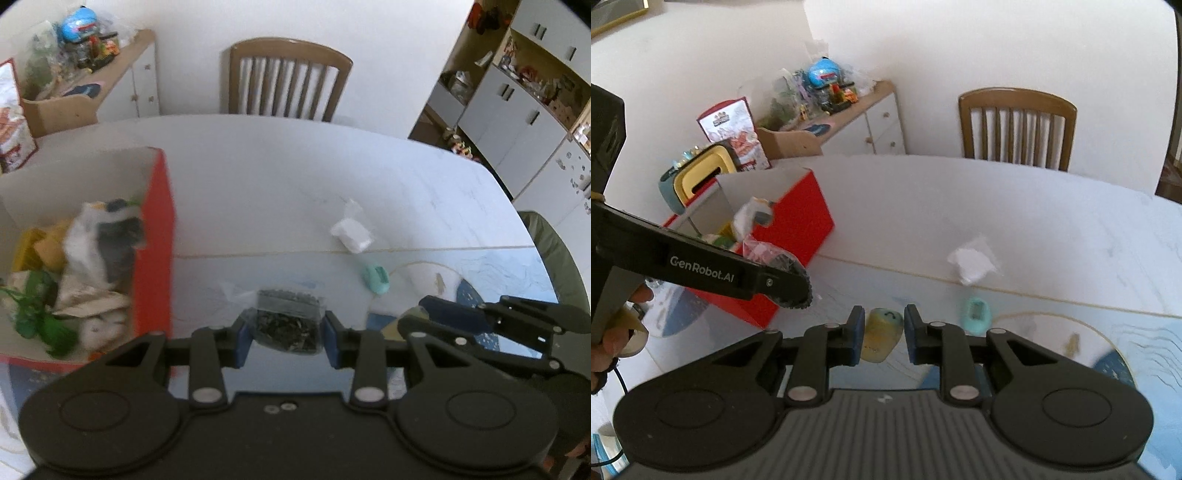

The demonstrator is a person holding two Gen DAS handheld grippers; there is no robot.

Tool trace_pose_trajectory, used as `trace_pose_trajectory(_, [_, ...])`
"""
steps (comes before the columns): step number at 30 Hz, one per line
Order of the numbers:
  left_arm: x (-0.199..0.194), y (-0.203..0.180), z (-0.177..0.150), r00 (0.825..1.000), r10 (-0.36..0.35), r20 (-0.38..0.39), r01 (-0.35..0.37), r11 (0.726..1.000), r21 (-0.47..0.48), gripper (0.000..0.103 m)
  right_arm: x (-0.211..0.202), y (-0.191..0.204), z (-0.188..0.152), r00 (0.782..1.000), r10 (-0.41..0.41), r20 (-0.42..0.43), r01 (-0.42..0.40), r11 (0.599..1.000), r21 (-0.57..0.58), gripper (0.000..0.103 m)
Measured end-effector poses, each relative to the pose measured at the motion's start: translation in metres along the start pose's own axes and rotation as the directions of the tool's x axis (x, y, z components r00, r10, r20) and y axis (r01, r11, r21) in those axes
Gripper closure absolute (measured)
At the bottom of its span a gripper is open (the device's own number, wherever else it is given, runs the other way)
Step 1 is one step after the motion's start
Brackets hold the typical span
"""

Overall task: Organize objects
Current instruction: 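Carry the black bag with the left tool while the right tool carries the green tube to the box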

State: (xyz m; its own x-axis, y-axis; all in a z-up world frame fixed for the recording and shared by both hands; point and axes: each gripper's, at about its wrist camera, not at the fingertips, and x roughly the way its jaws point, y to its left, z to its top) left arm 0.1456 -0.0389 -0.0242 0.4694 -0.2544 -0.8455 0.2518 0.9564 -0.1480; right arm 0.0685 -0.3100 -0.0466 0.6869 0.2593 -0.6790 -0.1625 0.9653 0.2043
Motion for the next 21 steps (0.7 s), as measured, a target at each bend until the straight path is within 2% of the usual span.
trace_pose_trajectory(10, [-0.039, 0.084, 0.014, 0.997, 0.057, 0.060, -0.053, 0.997, -0.062, 0.066, 0.017, 0.069, 0.037, 0.999, 0.025, 0.029, -0.024, 0.999, -0.040, 0.081])
trace_pose_trajectory(16, [-0.047, 0.141, 0.022, 0.995, 0.093, 0.041, -0.088, 0.989, -0.119, 0.066, 0.032, 0.113, 0.055, 0.998, 0.040, 0.043, -0.037, 0.997, -0.071, 0.081])
trace_pose_trajectory(21, [-0.041, 0.174, 0.025, 0.994, 0.109, 0.021, -0.106, 0.986, -0.130, 0.065, 0.048, 0.141, 0.067, 0.998, 0.045, 0.040, -0.042, 0.996, -0.081, 0.081])
